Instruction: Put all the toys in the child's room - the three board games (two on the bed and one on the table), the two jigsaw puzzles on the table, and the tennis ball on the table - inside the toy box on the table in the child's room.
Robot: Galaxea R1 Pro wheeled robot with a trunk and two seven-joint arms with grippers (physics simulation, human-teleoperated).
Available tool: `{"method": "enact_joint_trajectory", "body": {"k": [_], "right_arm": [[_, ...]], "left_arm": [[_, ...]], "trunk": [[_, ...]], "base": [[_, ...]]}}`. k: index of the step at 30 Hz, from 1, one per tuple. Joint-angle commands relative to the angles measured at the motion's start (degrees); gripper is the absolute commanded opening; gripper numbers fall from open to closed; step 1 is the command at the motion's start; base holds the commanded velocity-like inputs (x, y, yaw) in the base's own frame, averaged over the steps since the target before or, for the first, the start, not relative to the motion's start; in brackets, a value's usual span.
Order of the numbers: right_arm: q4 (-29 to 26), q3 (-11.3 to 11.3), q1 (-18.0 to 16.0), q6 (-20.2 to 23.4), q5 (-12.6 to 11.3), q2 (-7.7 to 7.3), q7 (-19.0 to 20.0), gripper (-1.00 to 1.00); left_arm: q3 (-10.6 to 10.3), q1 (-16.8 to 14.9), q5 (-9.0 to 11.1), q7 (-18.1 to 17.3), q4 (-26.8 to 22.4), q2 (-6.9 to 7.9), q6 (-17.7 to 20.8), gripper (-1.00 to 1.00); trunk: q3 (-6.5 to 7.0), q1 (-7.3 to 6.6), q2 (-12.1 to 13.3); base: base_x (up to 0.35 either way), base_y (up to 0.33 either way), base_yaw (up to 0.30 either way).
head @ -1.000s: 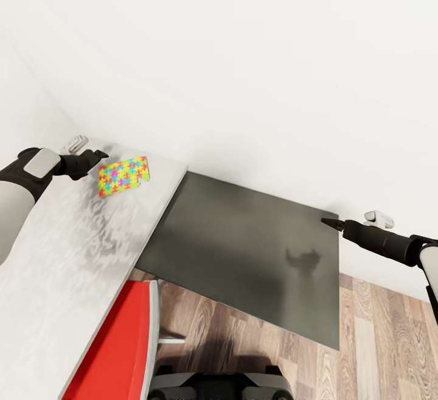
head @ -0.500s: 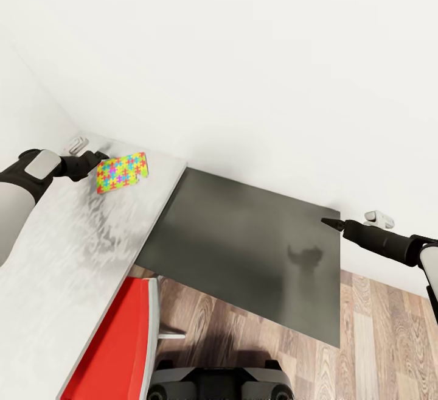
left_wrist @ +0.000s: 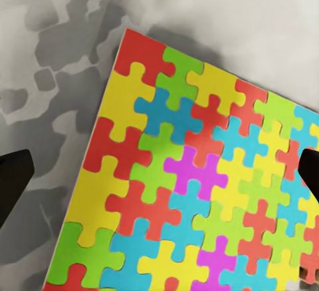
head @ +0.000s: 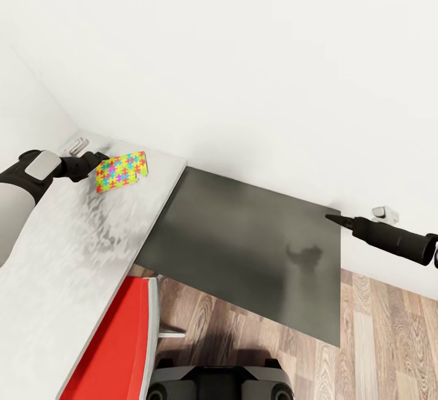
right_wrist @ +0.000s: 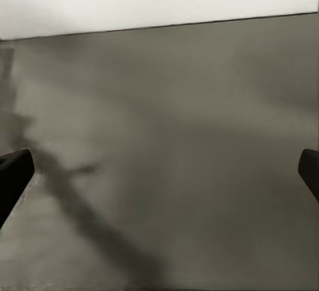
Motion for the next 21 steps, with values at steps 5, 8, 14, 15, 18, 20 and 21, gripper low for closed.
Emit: {"method": "enact_joint_trajectory", "body": {"k": [5, 8, 14, 15, 18, 20, 21], "right_arm": [[0.0, -0.2, 0.4, 0.3, 0.6, -3.06, 9.0, 1.0], [0.0, -0.2, 0.9, 0.3, 0.6, -4.42, 13.4, 1.0], [0.0, -0.3, 1.7, 0.3, 0.6, -5.84, 18.0, 1.0], [0.0, -0.3, 1.7, 0.3, 0.6, -5.84, 18.0, 1.0], [0.0, -0.3, 2.0, 0.3, 0.6, -6.2, 19.3, 1.0], [0.0, -0.3, 2.0, 0.3, 0.6, -6.33, 19.7, 1.0], [0.0, -0.3, 2.1, 0.3, 0.6, -6.44, 20.1, 1.0]], "left_arm": [[-0.4, 0.1, 0.6, 0.4, -0.1, 0.06, 0.2, 1.0], [-0.4, 0.2, 0.5, 0.4, -0.1, 0.07, 0.2, 1.0], [-0.4, 0.2, 0.5, 0.4, -0.1, 0.08, 0.2, 1.0], [-0.4, 0.2, 0.5, 0.4, -0.1, 0.08, 0.2, 1.0], [-0.4, 0.2, 0.6, 0.4, -0.1, 0.08, 0.2, 1.0], [-0.4, 0.2, 0.6, 0.3, -0.1, 0.06, 0.2, 1.0], [-0.4, 0.3, 0.6, 0.3, -0.1, 0.05, 0.2, 1.0]], "trunk": [[-0.1, 0.03, -0.1], [-0.1, 0.03, -0.1], [-0.11, 0.03, -0.1], [-0.11, 0.03, -0.1], [-0.12, 0.03, -0.1], [-0.14, 0.03, -0.1], [-0.17, 0.03, -0.1]], "base": [[0.0, 0.0, 0.0], [0.0, 0.0, 0.0], [0.0, 0.0, 0.0], [0.0, 0.0, 0.0], [0.0, 0.0, 0.0], [0.0, 0.0, 0.0], [0.0, 0.0, 0.0]]}}
